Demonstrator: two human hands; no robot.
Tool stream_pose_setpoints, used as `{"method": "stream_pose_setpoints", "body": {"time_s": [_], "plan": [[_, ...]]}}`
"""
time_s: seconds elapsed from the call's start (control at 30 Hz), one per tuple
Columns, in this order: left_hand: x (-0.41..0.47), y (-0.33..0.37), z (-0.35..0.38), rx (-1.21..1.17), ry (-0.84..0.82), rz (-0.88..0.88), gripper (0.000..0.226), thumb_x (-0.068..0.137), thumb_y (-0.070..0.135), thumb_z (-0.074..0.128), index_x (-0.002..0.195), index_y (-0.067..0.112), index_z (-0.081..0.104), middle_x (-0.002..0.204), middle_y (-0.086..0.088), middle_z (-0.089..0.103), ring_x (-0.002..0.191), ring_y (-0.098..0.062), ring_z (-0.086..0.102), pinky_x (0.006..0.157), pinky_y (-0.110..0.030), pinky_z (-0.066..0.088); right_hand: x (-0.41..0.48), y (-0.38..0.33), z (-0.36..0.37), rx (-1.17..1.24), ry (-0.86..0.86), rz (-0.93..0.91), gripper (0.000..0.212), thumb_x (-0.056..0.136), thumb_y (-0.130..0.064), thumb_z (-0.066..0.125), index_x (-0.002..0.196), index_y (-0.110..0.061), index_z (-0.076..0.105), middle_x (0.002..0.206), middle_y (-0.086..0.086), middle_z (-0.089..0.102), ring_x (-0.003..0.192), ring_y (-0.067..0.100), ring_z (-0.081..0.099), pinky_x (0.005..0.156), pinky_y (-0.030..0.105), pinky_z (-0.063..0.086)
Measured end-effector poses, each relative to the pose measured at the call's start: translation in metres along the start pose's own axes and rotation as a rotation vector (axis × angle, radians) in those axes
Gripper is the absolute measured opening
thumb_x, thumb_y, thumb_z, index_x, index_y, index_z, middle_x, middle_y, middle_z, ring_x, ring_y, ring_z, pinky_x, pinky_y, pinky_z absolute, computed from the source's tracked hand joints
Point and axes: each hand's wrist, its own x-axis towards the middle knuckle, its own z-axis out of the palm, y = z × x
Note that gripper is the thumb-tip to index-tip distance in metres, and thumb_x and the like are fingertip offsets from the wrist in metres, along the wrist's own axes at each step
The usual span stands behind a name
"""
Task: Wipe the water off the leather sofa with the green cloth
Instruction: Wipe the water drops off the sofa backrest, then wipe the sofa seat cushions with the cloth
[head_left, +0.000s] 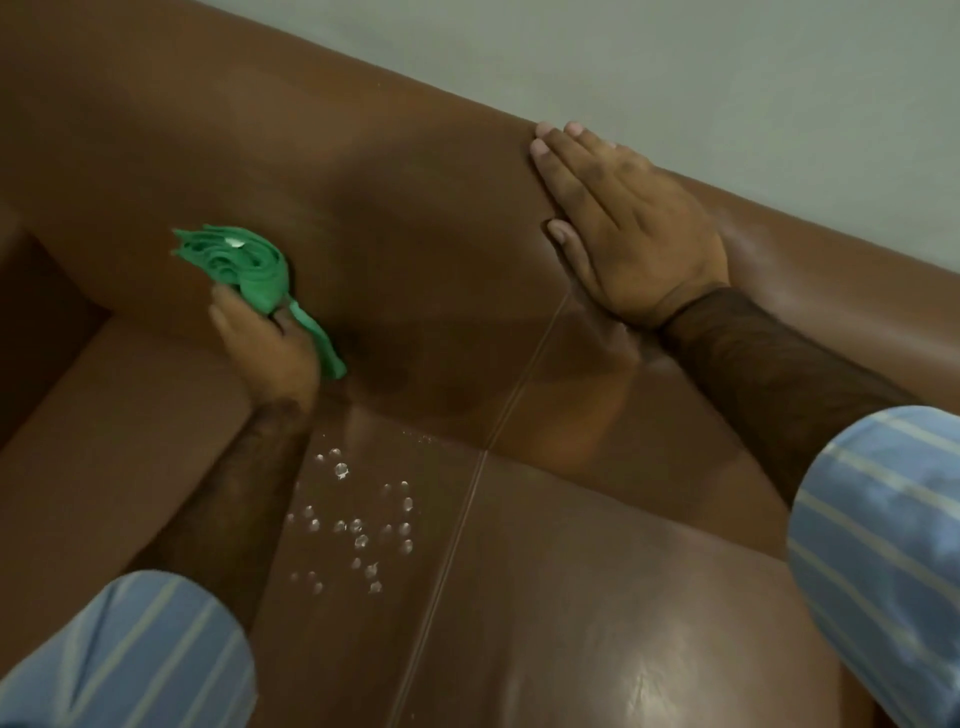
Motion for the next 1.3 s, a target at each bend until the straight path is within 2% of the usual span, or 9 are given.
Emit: {"method": "stream_pose_setpoints", "body": {"time_s": [0.13,0.27,0.33,0.47,0.6,0.73,0.83,1.1,1.3], "plan": [[-0.039,0.008,0.021,-0.031,-0.042,-0.168,0.052,0.085,-0.004,0.049,0.135,-0.013,0.036,0.135,-0.032,0.045,0.127,-0.042,0.044,0.110,-0.037,0.030,0.000,-0.001,0.000,0.017,-0.006,0.011,0.057,0.116,-0.035,0.030,0.164,-0.004,0.034,0.170,0.013,0.037,0.157,0.032,0.039,0.130,0.046,0.034],[-0.109,0.004,0.025,-0.016,-0.521,-0.016,0.061,0.077,-0.014,0.055,0.136,-0.013,0.038,0.136,-0.032,0.045,0.127,-0.043,0.045,0.113,-0.048,0.035,0.001,-0.002,-0.004,-0.001,-0.033,0.000,0.058,0.116,-0.035,0.027,0.165,-0.004,0.033,0.170,0.014,0.037,0.158,0.033,0.038,0.130,0.046,0.033],[-0.116,0.000,0.021,-0.008,-0.641,0.022,0.058,0.074,-0.013,0.054,0.131,-0.006,0.047,0.128,-0.026,0.054,0.120,-0.039,0.052,0.107,-0.048,0.042,-0.001,-0.007,-0.010,-0.005,-0.058,0.029,0.059,0.116,-0.036,0.027,0.166,-0.005,0.031,0.171,0.014,0.036,0.159,0.032,0.036,0.130,0.046,0.031],[-0.102,-0.003,-0.010,-0.021,-0.649,0.104,0.045,0.073,-0.004,0.061,0.118,0.001,0.057,0.112,-0.020,0.064,0.105,-0.035,0.059,0.093,-0.048,0.049,-0.012,-0.038,-0.011,0.000,0.000,0.335,0.060,0.115,-0.039,0.025,0.167,-0.010,0.030,0.171,0.011,0.037,0.160,0.030,0.034,0.132,0.047,0.024],[-0.087,-0.038,-0.077,0.079,-0.506,0.156,0.042,0.077,0.021,0.063,0.118,0.019,0.060,0.106,-0.007,0.065,0.093,-0.022,0.060,0.083,-0.033,0.049,-0.072,-0.122,0.020,0.110,0.074,0.555,0.064,0.112,-0.039,0.037,0.168,-0.011,0.023,0.176,0.014,0.021,0.164,0.034,0.020,0.132,0.054,0.020],[-0.085,-0.122,-0.143,0.295,-0.379,0.105,0.041,0.081,0.017,0.068,0.122,0.016,0.063,0.110,-0.014,0.064,0.095,-0.030,0.063,0.086,-0.038,0.051,-0.221,-0.257,0.071,0.401,-0.455,0.514,0.079,0.106,-0.062,0.023,0.170,-0.017,0.016,0.178,0.009,0.003,0.166,0.032,0.012,0.129,0.059,0.027],[-0.075,-0.179,-0.162,0.463,-0.279,0.070,0.042,0.085,0.020,0.067,0.125,0.010,0.062,0.116,-0.022,0.062,0.102,-0.037,0.060,0.089,-0.042,0.051,-0.303,-0.328,0.095,0.340,-0.634,0.681,0.089,0.104,-0.069,0.005,0.168,-0.013,0.026,0.177,0.011,0.013,0.164,0.037,0.021,0.129,0.060,0.027],[-0.094,-0.216,-0.079,0.523,-0.226,-0.011,0.046,0.090,0.030,0.058,0.130,0.009,0.057,0.129,-0.023,0.059,0.109,-0.041,0.059,0.091,-0.043,0.047,-0.332,-0.366,0.128,0.188,-0.434,0.798,0.071,0.108,-0.052,0.020,0.169,-0.015,0.021,0.177,0.009,0.019,0.165,0.030,0.018,0.133,0.053,0.014],[-0.206,-0.158,-0.023,0.324,-0.718,0.467,0.046,0.085,0.029,0.064,0.128,0.014,0.061,0.130,-0.013,0.062,0.104,-0.035,0.064,0.084,-0.038,0.052,-0.331,-0.371,0.129,0.146,-0.368,0.812,0.069,0.107,-0.046,0.030,0.168,-0.014,0.026,0.176,0.011,0.023,0.164,0.031,0.022,0.132,0.054,0.019]]}}
